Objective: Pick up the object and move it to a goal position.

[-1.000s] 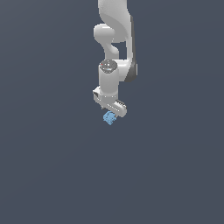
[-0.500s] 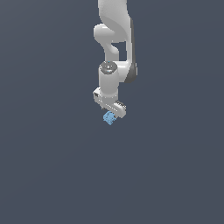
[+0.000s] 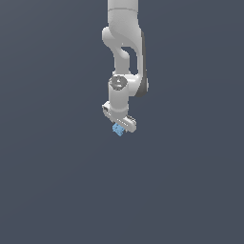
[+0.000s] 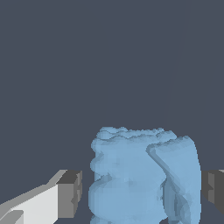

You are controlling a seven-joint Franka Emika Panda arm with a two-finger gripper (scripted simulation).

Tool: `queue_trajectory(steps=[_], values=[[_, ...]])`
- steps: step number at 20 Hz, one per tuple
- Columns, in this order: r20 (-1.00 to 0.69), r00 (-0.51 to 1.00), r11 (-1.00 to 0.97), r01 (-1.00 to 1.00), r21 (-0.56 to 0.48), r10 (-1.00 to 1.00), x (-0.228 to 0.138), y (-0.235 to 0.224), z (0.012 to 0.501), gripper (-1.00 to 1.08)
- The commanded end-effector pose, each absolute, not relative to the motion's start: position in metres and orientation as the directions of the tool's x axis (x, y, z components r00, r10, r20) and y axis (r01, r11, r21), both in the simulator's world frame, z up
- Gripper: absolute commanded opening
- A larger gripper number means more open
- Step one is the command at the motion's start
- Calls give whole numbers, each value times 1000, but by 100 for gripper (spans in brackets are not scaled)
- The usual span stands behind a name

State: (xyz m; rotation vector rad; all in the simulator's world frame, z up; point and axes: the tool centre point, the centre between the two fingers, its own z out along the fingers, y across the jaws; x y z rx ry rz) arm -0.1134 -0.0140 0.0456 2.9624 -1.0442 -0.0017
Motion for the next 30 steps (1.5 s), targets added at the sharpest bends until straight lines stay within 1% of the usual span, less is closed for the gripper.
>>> queue_trajectory(steps=[1, 3, 4, 19, 24, 30], values=[[0, 779, -779, -628, 0, -628, -113, -14, 41, 100], [0, 779, -779, -628, 0, -628, -113, -14, 40, 100], [0, 779, -779, -628, 0, -628, -113, -14, 40, -100], [1, 779, -779, -627, -1, -627, -114, -7, 46, -100], [1, 779, -779, -627, -1, -627, -120, 11, 61, -100], [1, 779, -779, -627, 0, -627, -130, 49, 91, -100]])
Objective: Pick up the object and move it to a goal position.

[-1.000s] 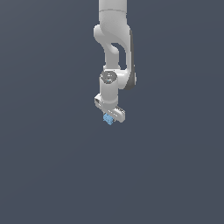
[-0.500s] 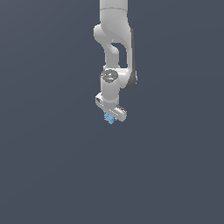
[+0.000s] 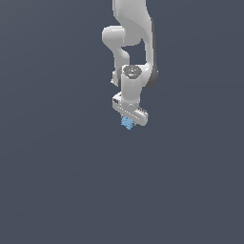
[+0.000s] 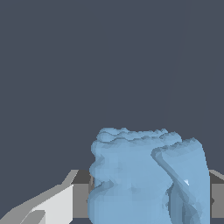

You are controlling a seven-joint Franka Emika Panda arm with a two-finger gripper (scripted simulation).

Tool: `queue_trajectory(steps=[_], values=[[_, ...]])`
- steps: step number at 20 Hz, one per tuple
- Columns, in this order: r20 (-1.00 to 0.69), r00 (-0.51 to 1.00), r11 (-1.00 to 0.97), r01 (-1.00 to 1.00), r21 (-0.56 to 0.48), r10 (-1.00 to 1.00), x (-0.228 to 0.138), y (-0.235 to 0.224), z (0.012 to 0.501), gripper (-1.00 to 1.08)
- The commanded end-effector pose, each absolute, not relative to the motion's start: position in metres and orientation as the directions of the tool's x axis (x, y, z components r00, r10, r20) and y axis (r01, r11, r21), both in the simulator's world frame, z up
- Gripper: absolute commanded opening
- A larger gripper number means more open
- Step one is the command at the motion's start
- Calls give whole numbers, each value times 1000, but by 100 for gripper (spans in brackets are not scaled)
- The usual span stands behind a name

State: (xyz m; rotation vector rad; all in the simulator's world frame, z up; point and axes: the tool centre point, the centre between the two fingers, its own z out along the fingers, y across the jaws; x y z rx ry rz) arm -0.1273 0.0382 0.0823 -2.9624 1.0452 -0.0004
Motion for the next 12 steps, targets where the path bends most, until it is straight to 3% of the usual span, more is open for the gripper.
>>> queue_trajectory(steps=[1, 12], values=[[1, 779, -779, -627, 0, -627, -132, 57, 97, -100], [2, 779, -779, -628, 1, -628, -147, 119, 149, -100]])
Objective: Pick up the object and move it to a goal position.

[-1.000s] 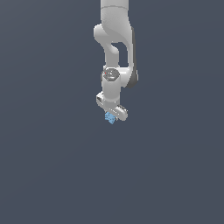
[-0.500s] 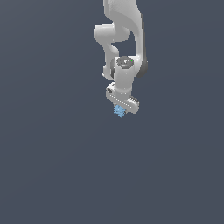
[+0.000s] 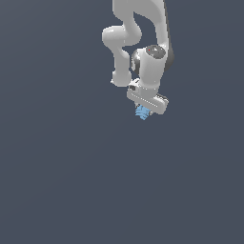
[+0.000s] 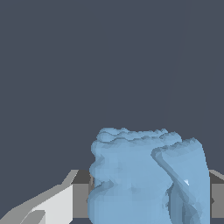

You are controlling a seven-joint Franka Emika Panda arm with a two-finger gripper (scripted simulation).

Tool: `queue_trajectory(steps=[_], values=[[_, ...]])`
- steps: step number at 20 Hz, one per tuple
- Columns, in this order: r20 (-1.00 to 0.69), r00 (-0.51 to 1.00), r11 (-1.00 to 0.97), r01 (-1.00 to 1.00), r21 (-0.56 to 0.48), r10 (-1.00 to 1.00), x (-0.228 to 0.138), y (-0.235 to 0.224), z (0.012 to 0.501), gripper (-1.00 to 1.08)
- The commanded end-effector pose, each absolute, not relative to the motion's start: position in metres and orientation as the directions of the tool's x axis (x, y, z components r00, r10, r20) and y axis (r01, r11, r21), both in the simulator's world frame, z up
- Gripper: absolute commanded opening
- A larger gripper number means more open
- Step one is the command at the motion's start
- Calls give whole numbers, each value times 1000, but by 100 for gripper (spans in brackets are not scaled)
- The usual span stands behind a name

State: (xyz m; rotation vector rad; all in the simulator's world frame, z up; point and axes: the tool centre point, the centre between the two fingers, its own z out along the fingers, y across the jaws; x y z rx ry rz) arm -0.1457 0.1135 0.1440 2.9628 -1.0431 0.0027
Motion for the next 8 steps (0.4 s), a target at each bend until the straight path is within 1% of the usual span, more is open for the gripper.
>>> queue_trajectory(steps=[1, 8], values=[[2, 779, -779, -628, 1, -628, -148, 122, 152, -100], [0, 779, -779, -628, 0, -628, -148, 129, 157, -100]])
